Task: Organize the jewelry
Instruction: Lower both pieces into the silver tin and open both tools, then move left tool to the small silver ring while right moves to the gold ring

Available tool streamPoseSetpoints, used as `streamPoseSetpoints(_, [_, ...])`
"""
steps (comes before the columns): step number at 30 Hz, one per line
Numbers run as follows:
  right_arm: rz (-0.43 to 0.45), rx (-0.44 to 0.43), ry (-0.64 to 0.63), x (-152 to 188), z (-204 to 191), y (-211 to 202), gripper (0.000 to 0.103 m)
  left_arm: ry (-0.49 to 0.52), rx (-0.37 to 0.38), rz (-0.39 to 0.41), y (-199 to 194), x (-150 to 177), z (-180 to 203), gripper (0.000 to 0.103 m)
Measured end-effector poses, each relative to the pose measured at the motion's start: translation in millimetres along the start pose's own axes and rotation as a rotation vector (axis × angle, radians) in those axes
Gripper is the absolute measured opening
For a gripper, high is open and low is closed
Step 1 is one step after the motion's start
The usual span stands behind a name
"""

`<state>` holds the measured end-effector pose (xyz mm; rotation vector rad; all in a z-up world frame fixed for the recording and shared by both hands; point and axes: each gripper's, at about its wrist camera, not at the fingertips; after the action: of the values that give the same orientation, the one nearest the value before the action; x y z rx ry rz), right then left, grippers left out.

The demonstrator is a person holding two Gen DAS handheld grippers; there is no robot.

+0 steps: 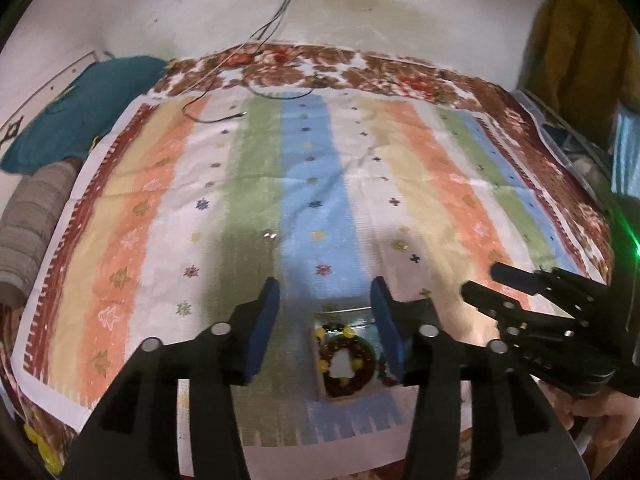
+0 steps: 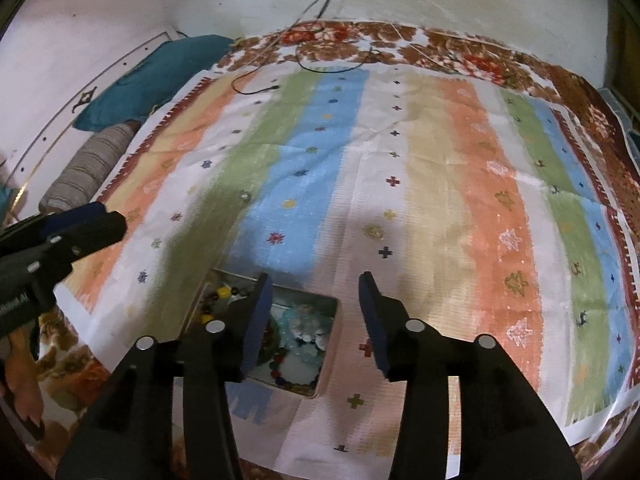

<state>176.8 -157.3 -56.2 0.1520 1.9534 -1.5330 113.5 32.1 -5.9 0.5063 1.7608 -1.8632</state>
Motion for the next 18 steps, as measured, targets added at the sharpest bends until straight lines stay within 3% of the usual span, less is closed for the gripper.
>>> streamPoseSetpoints(3, [-0.004,0.009,0.013,-2.7,3.9,2.6,0.056,-0.014,-0.02,-0.019,7.4,-2.5,-5.0,0.057])
streamPoseSetpoints(9, [-0.007,0.037,0.021,-9.7,9.1,7.7,0.065,0.008,-0.051,-0.016,14.6,-8.9,-2.1,0.08])
streamPoseSetpoints(18, [-0.026,0.072,0.015,-21.9,13.8,24.8,0.077,-0.016,-0.107,-0.046,38.5,-20.0,-21.4,0.092])
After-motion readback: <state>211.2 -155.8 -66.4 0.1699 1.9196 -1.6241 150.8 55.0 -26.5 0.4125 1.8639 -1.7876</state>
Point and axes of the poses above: each gripper's, at about its wrist camera, not at the fingertips, and y roughly the way its jaws point, z to its right, x to its underside, and after that the axes turned 3 degrees about y, right-handed
